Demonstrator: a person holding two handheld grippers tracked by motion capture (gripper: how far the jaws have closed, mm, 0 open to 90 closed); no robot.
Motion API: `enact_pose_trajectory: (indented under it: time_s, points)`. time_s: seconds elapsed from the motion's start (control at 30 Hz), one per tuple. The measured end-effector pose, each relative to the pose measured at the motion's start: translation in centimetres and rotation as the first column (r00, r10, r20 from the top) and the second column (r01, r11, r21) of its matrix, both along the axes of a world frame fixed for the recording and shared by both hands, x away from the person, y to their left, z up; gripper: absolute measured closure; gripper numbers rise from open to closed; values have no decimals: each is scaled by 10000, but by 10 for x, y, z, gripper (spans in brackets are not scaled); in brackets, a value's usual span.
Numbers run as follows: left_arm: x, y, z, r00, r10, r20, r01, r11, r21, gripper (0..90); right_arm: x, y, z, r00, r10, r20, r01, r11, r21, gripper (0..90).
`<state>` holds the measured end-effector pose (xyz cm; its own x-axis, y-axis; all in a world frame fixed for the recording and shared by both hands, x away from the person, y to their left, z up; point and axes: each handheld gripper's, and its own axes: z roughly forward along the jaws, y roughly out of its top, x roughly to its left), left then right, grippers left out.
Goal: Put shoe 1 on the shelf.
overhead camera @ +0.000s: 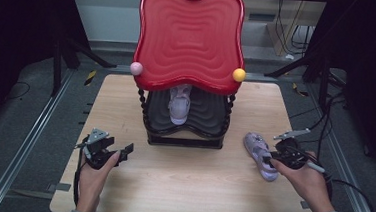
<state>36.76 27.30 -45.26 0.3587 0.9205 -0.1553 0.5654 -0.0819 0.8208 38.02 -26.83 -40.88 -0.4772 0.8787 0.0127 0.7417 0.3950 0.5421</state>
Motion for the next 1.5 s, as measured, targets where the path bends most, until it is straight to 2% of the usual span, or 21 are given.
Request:
enact_pose_trajectory:
  time_s: [0.27,0.37,0.5,0.53,0.57,0.63,0.77,0.83,0.93,1.07,1.17,1.2,1.23,1.3,1.37,1.5]
  points:
    - [1,3,-5,9999,45,-144,-45,10000,2,156,8,16,-22,9968,277,-756,-319,9980,-545,603]
    - [1,3,-6,9999,46,-159,-45,10000,25,156,10,18,-26,9959,298,-848,-357,9971,-679,616]
    - [4,4,-8,9997,-31,-244,28,9999,-110,156,16,20,-32,9934,348,-1090,-423,9968,-672,712]
    - [5,5,-9,9997,-25,-262,25,10000,8,156,17,20,-33,9930,387,-1112,-471,9962,-739,765]
    - [5,6,-9,9996,93,-267,-92,10000,30,157,18,20,-33,9928,428,-1120,-518,9956,-786,812]
    - [3,10,-9,9994,270,-198,-272,9996,-75,160,18,20,-33,9928,528,-1073,-619,9946,-828,844]
    - [2,12,-11,9991,359,-203,-360,9993,-54,164,9,18,-27,9942,715,-801,-790,9923,-952,860]
    - [3,13,-13,9989,387,-269,-385,9992,77,165,0,19,-20,9924,975,-756,-1043,9903,-917,861]
    - [3,14,-15,9985,457,-285,-455,9989,56,166,-17,25,-9,9862,1518,-663,-1571,9841,-832,862]
    - [3,16,-16,9980,562,-283,-558,9984,136,167,-34,43,3,9691,2401,-564,-2437,9674,-683,862]
    - [3,15,-19,9979,562,-320,-555,9982,219,168,-37,64,5,9538,2958,-527,-2988,9522,-634,862]
    - [3,14,-20,9981,528,-328,-518,9981,324,168,-37,72,5,9475,3153,-530,-3181,9462,-593,862]
    - [4,13,-21,9980,537,-333,-525,9980,361,168,-37,85,5,9369,3459,-503,-3485,9355,-582,862]
    - [4,13,-23,9978,568,-342,-551,9972,500,166,-37,99,4,9253,3763,-474,-3787,9234,-617,862]
    - [4,12,-25,9975,611,-346,-594,9971,482,164,-38,116,3,9072,4183,-443,-4202,9059,-533,861]
    - [4,10,-30,9973,555,-475,-528,9970,562,164,-37,146,-4,8834,4662,-470,-4683,8818,-557,859]
